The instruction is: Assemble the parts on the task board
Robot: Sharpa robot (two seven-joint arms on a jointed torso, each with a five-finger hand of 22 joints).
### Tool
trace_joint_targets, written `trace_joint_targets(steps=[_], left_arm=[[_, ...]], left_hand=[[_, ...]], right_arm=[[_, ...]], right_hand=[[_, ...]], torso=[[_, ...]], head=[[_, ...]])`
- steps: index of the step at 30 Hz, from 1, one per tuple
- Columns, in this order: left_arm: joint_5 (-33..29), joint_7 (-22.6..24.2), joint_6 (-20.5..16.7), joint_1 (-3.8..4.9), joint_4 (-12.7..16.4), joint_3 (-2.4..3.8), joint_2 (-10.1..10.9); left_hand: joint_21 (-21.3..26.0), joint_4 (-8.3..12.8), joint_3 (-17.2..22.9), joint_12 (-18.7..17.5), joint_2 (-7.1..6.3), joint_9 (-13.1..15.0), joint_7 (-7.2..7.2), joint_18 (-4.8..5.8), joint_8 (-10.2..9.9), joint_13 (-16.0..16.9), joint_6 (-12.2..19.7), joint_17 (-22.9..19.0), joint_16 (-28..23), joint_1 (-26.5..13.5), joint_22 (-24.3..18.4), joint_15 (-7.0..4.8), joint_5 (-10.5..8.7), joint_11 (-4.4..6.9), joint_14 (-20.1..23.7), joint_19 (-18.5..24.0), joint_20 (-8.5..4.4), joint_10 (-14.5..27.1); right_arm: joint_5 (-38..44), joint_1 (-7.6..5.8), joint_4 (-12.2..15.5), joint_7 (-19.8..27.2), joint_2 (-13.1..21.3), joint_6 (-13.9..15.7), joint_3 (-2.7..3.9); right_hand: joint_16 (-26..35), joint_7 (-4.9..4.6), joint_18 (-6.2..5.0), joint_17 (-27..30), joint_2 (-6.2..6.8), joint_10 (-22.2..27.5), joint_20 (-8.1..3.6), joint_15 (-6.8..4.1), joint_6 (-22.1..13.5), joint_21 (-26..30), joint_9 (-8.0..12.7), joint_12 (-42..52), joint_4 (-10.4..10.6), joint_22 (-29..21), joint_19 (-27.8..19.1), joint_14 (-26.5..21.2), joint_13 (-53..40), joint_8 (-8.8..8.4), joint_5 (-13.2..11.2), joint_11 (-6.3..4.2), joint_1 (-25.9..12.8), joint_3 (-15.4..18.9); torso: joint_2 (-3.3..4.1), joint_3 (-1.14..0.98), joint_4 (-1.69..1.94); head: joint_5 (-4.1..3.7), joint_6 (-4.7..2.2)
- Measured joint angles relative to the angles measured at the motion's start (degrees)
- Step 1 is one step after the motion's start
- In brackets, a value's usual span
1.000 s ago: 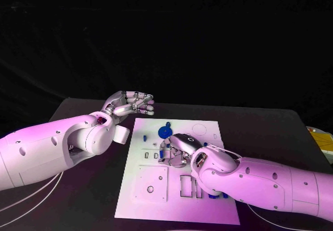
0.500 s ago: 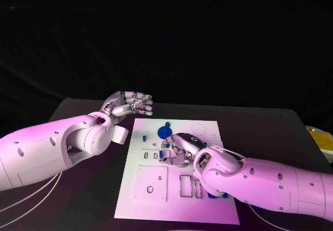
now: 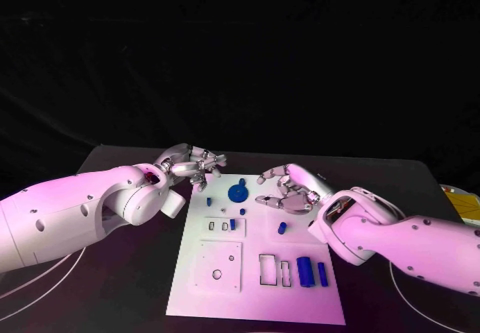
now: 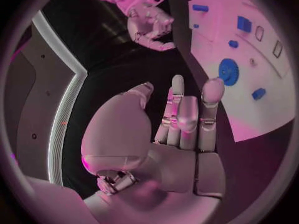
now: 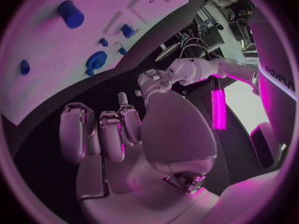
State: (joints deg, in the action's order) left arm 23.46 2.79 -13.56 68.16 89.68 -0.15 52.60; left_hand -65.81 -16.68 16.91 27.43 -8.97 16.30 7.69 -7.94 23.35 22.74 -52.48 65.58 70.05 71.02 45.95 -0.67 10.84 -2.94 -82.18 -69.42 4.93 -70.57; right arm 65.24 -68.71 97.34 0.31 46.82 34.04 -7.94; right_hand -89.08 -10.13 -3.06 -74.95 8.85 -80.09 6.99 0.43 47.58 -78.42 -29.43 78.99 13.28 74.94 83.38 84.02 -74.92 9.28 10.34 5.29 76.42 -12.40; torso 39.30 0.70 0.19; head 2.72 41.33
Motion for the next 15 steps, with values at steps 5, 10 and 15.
trace_joint_targets(steps=[5,10,15], left_arm=[[9.51,-9.81,4.75,0.03,-0.11,0.0,-0.84],[17.1,-17.94,9.69,0.29,-1.19,-0.04,-2.29],[22.0,-24.21,14.14,1.15,-2.29,-0.62,-4.13]], left_hand=[[-7.17,-0.23,-0.75,13.6,0.72,5.48,-1.24,0.4,7.79,11.0,0.91,5.53,5.64,-3.89,8.6,-1.05,0.0,0.63,-1.46,-0.14,-0.15,4.71],[-9.2,-0.17,-1.75,16.23,0.75,7.54,-1.98,0.88,10.31,12.96,0.77,7.51,7.36,-5.51,11.88,-1.36,0.0,1.42,-1.77,-1.53,-0.92,4.32],[-11.04,-0.22,-2.15,17.0,0.82,8.91,-2.48,1.76,11.49,13.5,0.27,9.07,8.75,-6.04,15.21,-1.81,0.0,1.95,-1.85,-3.56,-1.19,3.8]], right_arm=[[-6.78,-1.18,-0.21,2.67,3.1,-0.12,0.07],[-10.98,-1.75,-1.23,3.92,4.51,-0.15,0.09],[-13.35,-2.03,-2.37,4.57,5.13,-0.14,0.11]], right_hand=[[0.0,0.0,0.0,0.0,-0.3,0.18,0.0,0.0,0.0,0.0,-0.1,0.0,0.16,0.0,0.0,0.0,0.0,0.45,2.52,-0.18,0.3,0.16],[0.43,0.0,0.0,0.01,-0.31,1.02,-0.21,0.0,0.0,1.28,-0.1,-1.1,0.16,-0.01,-0.83,0.0,0.01,0.45,3.09,-0.22,0.89,0.16],[0.43,0.0,0.0,0.01,-0.31,1.02,-0.21,0.0,0.0,1.33,-0.1,-1.1,0.16,-0.01,-0.83,0.0,0.01,0.45,3.09,-0.22,0.89,0.16]], torso=[[-0.53,-0.29,-0.14],[-0.98,-0.6,-0.25],[-1.21,-0.8,-0.41]], head=[[-0.02,0.01],[0.22,0.2],[0.23,0.37]])
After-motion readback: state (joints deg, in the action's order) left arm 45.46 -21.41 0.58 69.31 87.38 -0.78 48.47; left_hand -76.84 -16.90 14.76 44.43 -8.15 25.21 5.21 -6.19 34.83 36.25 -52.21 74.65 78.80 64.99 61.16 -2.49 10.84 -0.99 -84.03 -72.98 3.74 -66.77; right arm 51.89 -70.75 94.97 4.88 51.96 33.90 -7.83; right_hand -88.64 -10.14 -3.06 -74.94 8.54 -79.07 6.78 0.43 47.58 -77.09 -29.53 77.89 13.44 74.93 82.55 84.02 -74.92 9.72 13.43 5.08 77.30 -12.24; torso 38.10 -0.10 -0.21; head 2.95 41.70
